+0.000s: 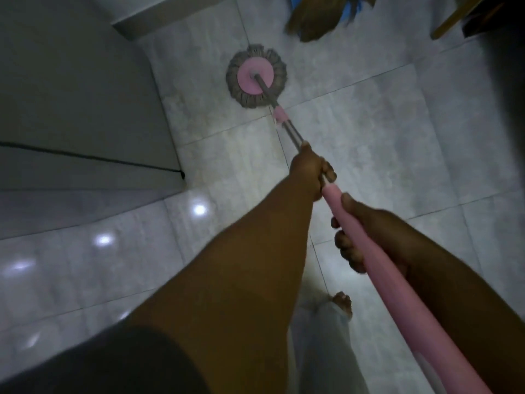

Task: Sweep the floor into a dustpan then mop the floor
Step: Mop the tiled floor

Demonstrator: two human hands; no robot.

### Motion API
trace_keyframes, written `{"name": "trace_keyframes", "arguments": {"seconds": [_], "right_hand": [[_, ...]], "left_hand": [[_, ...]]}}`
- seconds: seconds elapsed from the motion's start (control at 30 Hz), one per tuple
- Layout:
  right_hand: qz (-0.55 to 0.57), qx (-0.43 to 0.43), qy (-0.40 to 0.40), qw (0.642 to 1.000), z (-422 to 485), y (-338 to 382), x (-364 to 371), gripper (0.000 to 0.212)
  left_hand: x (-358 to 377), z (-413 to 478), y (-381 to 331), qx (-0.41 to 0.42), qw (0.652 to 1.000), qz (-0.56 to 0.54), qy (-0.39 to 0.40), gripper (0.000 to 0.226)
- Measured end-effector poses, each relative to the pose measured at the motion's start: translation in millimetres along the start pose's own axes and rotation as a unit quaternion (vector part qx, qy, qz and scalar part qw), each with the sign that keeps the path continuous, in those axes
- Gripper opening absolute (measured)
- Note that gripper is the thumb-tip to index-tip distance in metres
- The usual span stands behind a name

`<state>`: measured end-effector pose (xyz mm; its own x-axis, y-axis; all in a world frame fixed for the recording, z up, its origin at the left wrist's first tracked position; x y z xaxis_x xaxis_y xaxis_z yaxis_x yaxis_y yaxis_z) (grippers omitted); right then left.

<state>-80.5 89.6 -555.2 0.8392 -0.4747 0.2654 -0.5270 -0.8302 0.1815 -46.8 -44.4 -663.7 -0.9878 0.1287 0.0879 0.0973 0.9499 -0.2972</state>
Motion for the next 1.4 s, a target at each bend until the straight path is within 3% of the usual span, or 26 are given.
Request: {"name": "trace_keyframes", "arguments": {"seconds": [0.2, 0.27, 0.3, 0.33, 0.37, 0.43, 0.47, 0.5, 0.6, 0.67, 0.73, 0.77, 0.8, 0.83, 0.87, 0.9, 0.97, 1.17, 1.27, 1.4], "right_hand": [[-0.022, -0.092, 0.014, 0.995, 74, 142, 37, 0.053], [-0.015, -0.114, 0.028, 0.993, 87, 169, 45, 0.047], [-0.008, -0.119, 0.032, 0.992, 91, 177, 47, 0.045], [-0.002, -0.122, 0.035, 0.992, 94, 181, 48, 0.044], [0.003, -0.123, 0.037, 0.992, 95, 183, 47, 0.044], [0.017, -0.12, 0.04, 0.992, 91, 179, 39, 0.044], [0.023, -0.118, 0.039, 0.992, 88, 174, 32, 0.044], [0.027, -0.117, 0.034, 0.992, 84, 168, 24, 0.045], [0.036, -0.106, 0.02, 0.994, 70, 134, 1, 0.049], [0.033, -0.091, 0.02, 0.995, 58, 102, -11, 0.053], [0.028, -0.074, 0.018, 0.997, 41, 65, -25, 0.056], [0.029, -0.067, 0.018, 0.997, 31, 45, -32, 0.057], [0.032, -0.062, 0.017, 0.997, 19, 24, -39, 0.057], [0.036, -0.06, 0.014, 0.997, 7, 3, -47, 0.058], [0.039, -0.059, 0.009, 0.997, -7, -20, -56, 0.059], [0.041, -0.056, 0.001, 0.998, -21, -44, -65, 0.06], [0.039, -0.045, -0.016, 0.998, -52, -98, -87, 0.062], [0.082, 0.031, -0.047, 0.995, -156, -246, -147, 0.061], [0.107, 0.05, -0.051, 0.992, -192, -274, -160, 0.059], [0.11, 0.064, -0.046, 0.991, -202, -262, -168, 0.057]], "left_hand": [[3, 84, -137, 0.099, 0.995, -0.001, -0.005, 0.041], [-7, 116, -116, 0.101, 0.981, 0.162, -0.031, 0.036], [-22, 138, -83, 0.016, 0.975, 0.207, -0.074, 0.039], [-49, 151, -38, -0.064, 0.981, 0.158, -0.087, 0.043], [-73, 158, 4, -0.066, 0.972, 0.21, -0.079, 0.044], [-117, 153, 56, -0.016, 0.885, 0.443, -0.145, 0.045], [-127, 149, 64, 0.006, 0.855, 0.489, -0.173, 0.045], [-129, 144, 60, 0.046, 0.848, 0.495, -0.185, 0.045], [-108, 122, 66, 0.133, 0.777, 0.595, -0.154, 0.044], [-92, 97, 95, 0.115, 0.804, 0.57, -0.126, 0.043], [-83, 76, 97, 0.102, 0.838, 0.512, -0.158, 0.042], [-68, 68, 80, 0.113, 0.864, 0.46, -0.172, 0.042], [-46, 56, 75, 0.064, 0.918, 0.358, -0.158, 0.045], [-7, 34, 77, -0.017, 0.961, 0.264, -0.083, 0.053], [33, 9, 73, -0.01, 0.98, 0.199, 0.026, 0.059], [45, -14, 78, -0.017, 0.995, 0.096, 0.025, 0.06], [64, -53, 116, 0.001, 0.999, 0.03, 0.037, 0.058], [83, -134, 292, -0.11, 0.992, 0.055, 0.008, 0.054], [92, -162, 330, -0.131, 0.986, 0.099, 0.014, 0.055], [103, -172, 326, -0.132, 0.984, 0.117, 0.023, 0.056]]}}
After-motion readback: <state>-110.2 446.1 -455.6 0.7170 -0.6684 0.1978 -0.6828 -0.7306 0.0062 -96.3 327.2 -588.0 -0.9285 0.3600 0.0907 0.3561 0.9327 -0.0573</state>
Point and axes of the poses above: each hand's wrist, its own z-axis towards the middle knuckle, its own x-axis out of the palm, y = z × x, the point moved 7 cm from there along z, towards the middle knuckle
